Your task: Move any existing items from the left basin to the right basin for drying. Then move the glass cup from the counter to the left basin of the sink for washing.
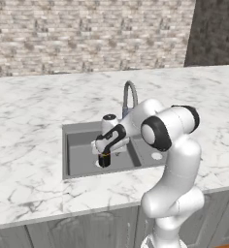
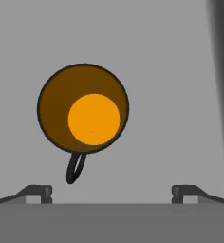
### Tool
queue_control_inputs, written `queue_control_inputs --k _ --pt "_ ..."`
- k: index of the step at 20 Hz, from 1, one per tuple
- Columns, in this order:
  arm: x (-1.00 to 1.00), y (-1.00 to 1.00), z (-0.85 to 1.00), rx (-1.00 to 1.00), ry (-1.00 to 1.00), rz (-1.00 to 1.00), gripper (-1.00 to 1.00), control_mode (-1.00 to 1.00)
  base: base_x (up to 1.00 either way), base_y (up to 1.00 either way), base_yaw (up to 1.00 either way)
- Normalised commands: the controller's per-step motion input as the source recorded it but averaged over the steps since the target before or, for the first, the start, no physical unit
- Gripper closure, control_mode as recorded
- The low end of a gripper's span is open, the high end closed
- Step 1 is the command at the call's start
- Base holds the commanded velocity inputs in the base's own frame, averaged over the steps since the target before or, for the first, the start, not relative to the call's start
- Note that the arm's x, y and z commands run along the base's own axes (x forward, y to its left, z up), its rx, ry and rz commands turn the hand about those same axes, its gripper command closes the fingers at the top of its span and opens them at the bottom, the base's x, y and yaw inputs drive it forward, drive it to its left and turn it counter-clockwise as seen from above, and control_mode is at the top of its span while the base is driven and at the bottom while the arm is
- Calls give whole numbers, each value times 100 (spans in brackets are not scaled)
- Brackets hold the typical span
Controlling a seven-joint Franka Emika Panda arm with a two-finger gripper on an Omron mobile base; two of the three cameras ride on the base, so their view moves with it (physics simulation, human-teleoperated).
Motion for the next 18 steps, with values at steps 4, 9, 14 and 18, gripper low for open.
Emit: queue_control_inputs --k 4,9,14,18 --pt "14 3 -17 0 0 0 -100 -100 0 0 0" --pt "4 7 -10 2 0 0 -100 -100 0 0 0" --pt "-1 27 -19 2 0 0 -100 -100 0 0 0" --pt "6 10 -32 3 0 -2 -100 -100 0 0 0"
